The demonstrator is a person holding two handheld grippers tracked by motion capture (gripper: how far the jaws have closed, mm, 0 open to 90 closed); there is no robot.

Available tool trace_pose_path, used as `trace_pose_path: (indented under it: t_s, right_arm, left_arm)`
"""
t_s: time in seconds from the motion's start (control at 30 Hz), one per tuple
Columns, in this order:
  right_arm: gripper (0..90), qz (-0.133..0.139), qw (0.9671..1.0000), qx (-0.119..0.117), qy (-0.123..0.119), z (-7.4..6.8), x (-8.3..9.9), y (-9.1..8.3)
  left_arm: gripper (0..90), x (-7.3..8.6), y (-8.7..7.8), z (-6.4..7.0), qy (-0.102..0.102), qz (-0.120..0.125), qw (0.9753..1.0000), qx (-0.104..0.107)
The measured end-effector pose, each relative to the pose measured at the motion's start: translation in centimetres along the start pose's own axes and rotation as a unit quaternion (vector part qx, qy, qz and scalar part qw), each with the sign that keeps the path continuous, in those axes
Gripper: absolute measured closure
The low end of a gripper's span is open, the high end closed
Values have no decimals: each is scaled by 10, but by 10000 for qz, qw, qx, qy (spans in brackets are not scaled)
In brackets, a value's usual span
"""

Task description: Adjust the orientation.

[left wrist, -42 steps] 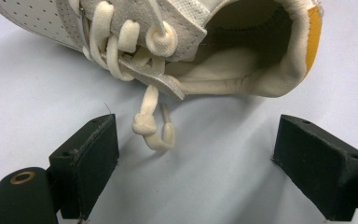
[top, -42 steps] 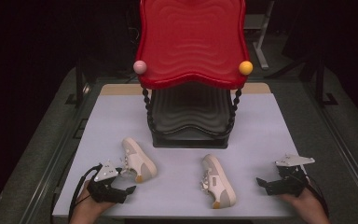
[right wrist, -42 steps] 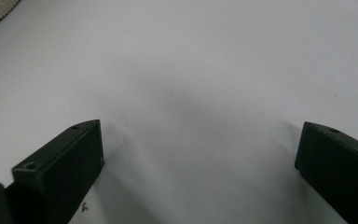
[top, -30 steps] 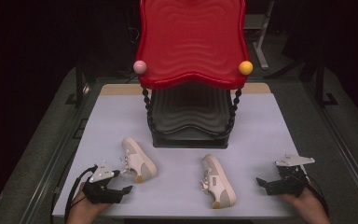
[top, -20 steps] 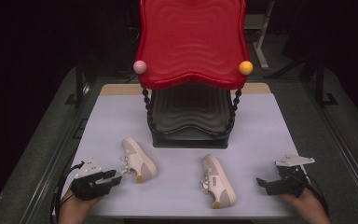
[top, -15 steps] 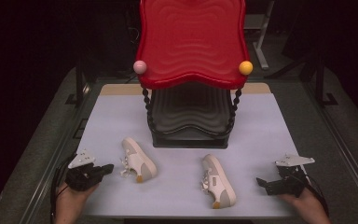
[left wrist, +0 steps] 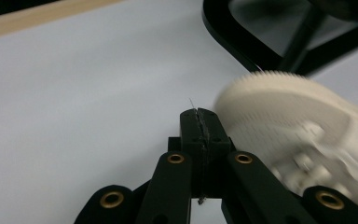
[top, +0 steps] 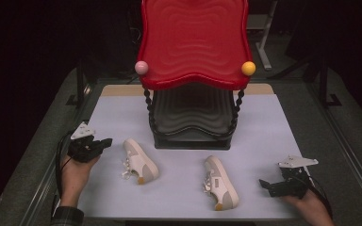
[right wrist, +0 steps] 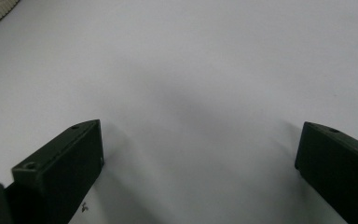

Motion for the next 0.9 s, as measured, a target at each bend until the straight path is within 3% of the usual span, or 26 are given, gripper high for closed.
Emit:
trace_pose_path:
  t_s: [0.23,0.43,0.57,0.9]
  right_arm:
    - [4,10,10000,0,6,0,0,0]
    - [3,10,10000,1,6,0,0,0]
    - [4,10,10000,1,6,0,0,0]
    - [4,11,10000,2,5,0,0,0]
  left_arm:
    - [898,-6,28,-9,-26,68,9999,138]
    - [897,-4,43,-12,-75,106,9996,251]
    - [898,-3,48,-8,1,33,9993,379]
    - [898,-2,47,2,133,-7,9989,457]
Point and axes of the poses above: each handheld gripper's, and its own axes: y roughly forward along the jaws, x roughly out of its underside, z roughly to its right, the point moved 5 cm from there along y, roughly forward along the jaws, and after that the axes turned 15 degrees about x, right-handed, at the moved point
